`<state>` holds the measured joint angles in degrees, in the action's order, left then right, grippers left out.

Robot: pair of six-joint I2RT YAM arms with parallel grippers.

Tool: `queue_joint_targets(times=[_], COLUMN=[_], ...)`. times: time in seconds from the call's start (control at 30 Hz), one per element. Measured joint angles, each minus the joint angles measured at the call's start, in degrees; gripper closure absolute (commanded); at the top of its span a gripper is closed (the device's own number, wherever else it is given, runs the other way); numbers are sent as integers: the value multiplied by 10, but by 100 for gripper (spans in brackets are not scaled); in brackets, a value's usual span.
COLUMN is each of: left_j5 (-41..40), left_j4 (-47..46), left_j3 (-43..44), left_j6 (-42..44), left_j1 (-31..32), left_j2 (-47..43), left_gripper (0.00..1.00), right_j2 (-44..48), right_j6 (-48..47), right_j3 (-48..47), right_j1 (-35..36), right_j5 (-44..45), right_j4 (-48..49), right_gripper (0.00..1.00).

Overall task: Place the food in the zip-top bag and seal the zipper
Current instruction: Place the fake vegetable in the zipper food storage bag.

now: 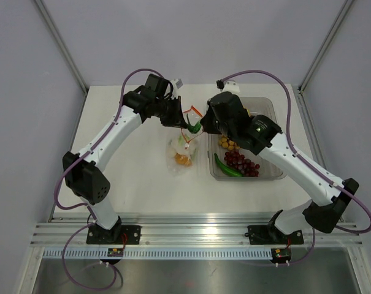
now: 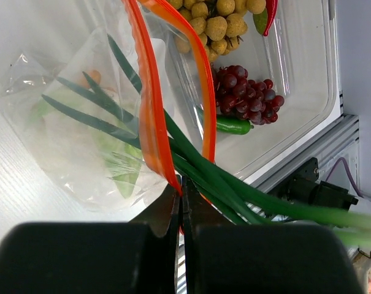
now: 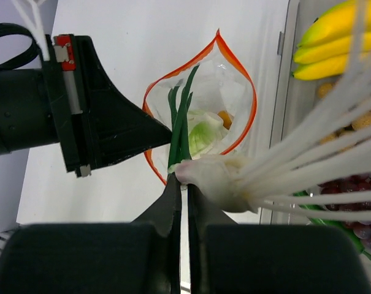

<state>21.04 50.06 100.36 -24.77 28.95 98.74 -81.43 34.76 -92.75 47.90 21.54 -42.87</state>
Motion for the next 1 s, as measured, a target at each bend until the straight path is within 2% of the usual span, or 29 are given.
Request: queue_joint_targets(times=[0.23, 0.43, 0.77, 1.0], left_j5=[13, 28, 35, 40], left_j4=[-1, -4, 1, 13], left_j3=[0, 0, 0, 2], left_j6=[9, 13, 26, 38], left_j1=[0, -1, -2, -4], left_j2=[-1, -1, -1, -1], left_gripper=[100, 100, 100, 100], right_j2=[-64, -118, -151, -174], right_j6=[-14, -19, -19, -8], right_j3=[-16, -16, -23, 45], right_j1=[-52, -61, -77, -78], right_j5=[-62, -115, -195, -253], right_j4=[1, 16, 42, 89], right_gripper=[100, 100, 100, 100])
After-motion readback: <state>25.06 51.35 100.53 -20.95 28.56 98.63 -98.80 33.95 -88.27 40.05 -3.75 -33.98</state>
